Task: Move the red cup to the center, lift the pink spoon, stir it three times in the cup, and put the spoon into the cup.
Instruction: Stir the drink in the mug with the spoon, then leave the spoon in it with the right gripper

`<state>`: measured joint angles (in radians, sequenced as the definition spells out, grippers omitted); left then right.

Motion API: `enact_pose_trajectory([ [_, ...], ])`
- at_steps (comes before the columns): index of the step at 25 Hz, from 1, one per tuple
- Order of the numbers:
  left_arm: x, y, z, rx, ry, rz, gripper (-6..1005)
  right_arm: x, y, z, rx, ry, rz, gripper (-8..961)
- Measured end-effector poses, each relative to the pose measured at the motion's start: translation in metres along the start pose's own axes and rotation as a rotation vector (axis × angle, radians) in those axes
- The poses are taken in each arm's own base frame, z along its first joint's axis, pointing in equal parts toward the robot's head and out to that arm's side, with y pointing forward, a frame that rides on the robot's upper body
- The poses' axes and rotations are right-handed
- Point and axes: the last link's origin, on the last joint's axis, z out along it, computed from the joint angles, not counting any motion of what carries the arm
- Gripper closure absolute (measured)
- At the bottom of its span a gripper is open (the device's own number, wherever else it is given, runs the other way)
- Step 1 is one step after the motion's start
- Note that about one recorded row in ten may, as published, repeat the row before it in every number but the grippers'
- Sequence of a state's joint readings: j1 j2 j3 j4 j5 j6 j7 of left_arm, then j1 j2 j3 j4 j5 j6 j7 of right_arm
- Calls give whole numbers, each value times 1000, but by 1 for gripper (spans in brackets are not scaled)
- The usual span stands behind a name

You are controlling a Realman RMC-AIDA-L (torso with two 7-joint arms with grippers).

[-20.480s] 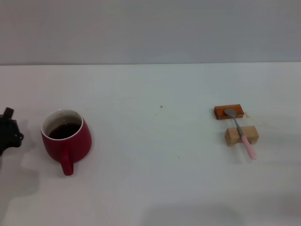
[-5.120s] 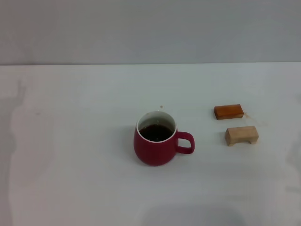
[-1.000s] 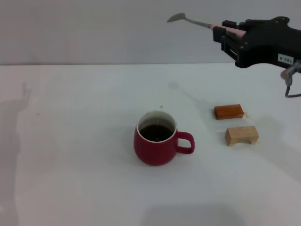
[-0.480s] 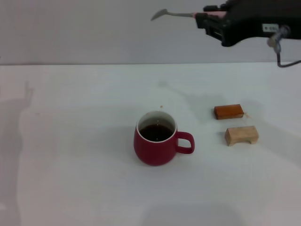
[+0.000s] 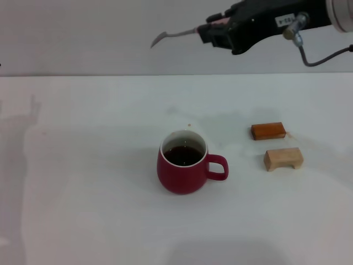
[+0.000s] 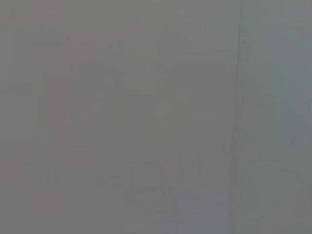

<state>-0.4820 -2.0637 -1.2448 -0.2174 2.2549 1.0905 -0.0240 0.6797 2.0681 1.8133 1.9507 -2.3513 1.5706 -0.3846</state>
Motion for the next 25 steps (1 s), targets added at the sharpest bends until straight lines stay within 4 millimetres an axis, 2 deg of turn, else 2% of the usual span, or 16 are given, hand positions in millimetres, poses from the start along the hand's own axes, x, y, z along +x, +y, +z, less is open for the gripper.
enact_pose_trajectory([
  [5, 0, 2, 0, -6, 0, -2, 181, -2, 0, 7, -37, 61, 27, 797],
  [13, -2, 2, -2, -11, -5, -15, 182, 20, -8, 24, -77, 183, 94, 795],
  [25, -2, 4, -2, -15, -8, -23, 182, 31, -9, 31, -108, 301, 85, 796],
])
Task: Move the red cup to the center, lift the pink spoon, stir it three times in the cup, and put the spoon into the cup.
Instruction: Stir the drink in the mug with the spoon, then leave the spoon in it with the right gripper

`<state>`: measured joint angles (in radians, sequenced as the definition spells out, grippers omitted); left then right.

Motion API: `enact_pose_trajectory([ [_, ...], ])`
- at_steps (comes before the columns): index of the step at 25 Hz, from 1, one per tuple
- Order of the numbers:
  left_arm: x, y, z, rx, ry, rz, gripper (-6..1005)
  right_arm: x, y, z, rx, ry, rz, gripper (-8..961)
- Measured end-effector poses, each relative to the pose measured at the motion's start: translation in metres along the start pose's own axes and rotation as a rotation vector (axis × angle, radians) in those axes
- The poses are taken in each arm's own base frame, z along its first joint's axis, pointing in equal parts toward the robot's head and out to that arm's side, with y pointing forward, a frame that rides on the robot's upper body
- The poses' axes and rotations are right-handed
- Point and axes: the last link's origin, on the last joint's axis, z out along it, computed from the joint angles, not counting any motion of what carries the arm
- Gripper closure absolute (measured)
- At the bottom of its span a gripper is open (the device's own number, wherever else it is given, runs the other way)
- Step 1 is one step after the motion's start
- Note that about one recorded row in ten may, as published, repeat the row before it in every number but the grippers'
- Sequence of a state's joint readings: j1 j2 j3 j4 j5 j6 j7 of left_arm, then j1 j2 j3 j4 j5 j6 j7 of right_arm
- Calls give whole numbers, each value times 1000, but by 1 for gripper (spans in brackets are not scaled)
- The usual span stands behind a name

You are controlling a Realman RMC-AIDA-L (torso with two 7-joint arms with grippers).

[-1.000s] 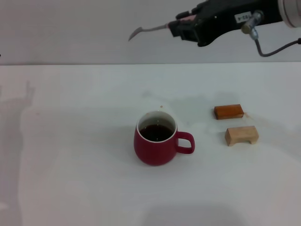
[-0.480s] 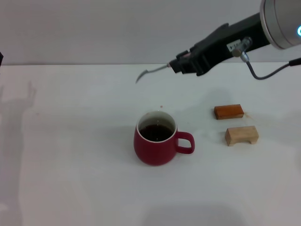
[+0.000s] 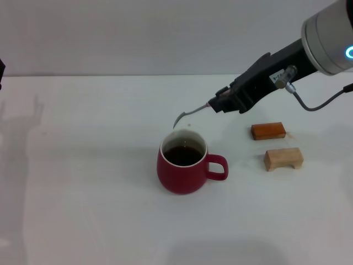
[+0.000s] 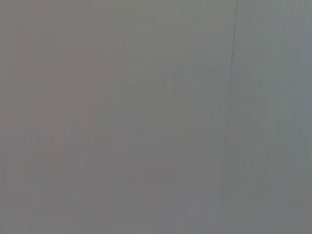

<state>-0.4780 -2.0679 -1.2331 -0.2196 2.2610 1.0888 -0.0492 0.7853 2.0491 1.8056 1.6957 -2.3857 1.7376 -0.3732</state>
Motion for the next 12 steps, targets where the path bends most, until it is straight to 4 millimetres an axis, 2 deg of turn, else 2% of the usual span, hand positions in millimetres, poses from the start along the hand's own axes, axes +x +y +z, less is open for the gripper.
enact_pose_trajectory([
  [12, 0, 1, -2, -3, 6, -12, 182, -4, -11, 23, -48, 150, -28, 797],
])
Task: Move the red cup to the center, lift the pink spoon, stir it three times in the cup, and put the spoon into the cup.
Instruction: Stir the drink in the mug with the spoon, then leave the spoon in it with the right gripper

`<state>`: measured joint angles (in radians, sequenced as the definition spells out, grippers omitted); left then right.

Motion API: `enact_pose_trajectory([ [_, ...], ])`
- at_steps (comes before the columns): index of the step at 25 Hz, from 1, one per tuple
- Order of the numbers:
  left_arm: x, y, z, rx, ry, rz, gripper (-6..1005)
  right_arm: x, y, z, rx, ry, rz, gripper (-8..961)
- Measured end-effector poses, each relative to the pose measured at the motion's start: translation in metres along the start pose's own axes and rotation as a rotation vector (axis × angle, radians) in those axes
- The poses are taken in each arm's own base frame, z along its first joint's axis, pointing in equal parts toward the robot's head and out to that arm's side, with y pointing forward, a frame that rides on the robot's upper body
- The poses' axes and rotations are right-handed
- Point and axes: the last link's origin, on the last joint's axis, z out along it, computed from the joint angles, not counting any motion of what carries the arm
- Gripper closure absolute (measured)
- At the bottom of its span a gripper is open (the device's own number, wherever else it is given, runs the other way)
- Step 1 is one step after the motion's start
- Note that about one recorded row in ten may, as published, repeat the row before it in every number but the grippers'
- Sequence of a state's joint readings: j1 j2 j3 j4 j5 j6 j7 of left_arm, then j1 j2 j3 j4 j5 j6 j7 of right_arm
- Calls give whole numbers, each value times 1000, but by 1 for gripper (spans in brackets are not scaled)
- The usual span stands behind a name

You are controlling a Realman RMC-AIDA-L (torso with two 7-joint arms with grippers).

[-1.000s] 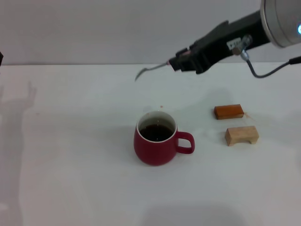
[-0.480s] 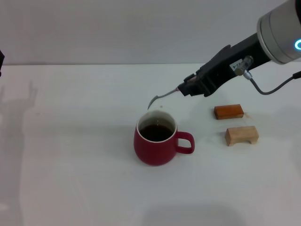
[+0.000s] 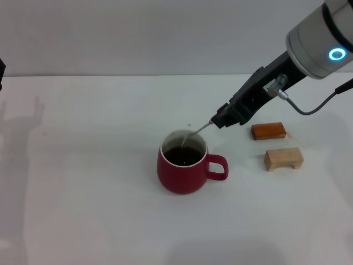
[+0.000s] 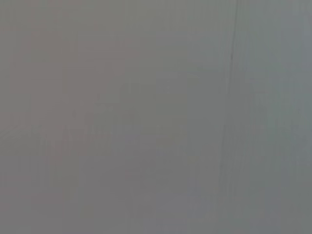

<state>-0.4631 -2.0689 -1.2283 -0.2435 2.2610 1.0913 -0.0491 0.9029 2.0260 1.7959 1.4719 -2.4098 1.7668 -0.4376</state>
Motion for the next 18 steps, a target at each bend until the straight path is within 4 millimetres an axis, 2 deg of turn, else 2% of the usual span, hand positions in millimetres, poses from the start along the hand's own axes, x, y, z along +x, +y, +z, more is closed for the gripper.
enact_pose_trajectory([
  [18, 0, 1, -1, -5, 2, -3, 183, -16, -12, 33, -26, 105, -34, 796],
])
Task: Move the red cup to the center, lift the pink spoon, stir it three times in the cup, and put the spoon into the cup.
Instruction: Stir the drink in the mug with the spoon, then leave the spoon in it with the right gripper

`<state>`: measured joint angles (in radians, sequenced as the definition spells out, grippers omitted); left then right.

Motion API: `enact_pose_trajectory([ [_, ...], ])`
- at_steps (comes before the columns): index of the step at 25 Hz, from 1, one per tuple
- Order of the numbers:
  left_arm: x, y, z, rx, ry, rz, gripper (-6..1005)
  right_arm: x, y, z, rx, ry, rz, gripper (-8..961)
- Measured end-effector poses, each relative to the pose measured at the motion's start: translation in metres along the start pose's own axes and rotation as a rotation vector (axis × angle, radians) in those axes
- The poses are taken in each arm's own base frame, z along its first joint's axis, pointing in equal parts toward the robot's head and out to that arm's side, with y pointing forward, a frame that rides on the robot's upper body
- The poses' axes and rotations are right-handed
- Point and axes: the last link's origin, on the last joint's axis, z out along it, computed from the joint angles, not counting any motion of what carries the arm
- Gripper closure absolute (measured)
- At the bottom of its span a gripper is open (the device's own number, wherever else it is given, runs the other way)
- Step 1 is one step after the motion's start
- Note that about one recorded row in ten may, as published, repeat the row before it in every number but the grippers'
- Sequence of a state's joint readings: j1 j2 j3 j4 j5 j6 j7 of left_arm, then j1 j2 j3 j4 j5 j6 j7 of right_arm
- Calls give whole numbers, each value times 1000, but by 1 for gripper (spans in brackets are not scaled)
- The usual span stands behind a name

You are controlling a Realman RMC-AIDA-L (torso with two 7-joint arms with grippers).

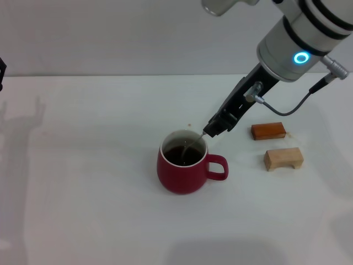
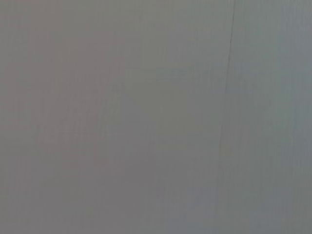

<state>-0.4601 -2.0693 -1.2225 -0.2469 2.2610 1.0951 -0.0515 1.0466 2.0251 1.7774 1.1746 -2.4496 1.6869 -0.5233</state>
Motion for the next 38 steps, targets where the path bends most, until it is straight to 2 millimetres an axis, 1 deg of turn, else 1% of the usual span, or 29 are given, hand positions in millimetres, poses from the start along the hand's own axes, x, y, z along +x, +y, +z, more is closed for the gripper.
enact_pose_trajectory([
  [8, 0, 2, 1, -3, 2, -7, 183, -13, -5, 14, -2, 43, -22, 796],
  [14, 1, 2, 1, -4, 2, -16, 183, -18, -7, 23, -7, 69, -35, 796],
  [23, 1, 1, 2, -3, 3, -15, 181, -24, 2, 32, -1, 115, -79, 797],
  [26, 1, 1, 2, -2, 5, -15, 181, -25, 4, 34, -5, 116, -84, 796],
  [29, 2, 1, 2, -2, 8, -15, 182, -31, 7, 37, 1, 97, -92, 795],
  [32, 2, 0, 2, -1, 9, -15, 182, -35, 4, 43, 21, 90, -87, 796],
  [38, 2, 1, 2, -1, 9, -16, 182, -33, -2, 49, 56, 119, -79, 797],
])
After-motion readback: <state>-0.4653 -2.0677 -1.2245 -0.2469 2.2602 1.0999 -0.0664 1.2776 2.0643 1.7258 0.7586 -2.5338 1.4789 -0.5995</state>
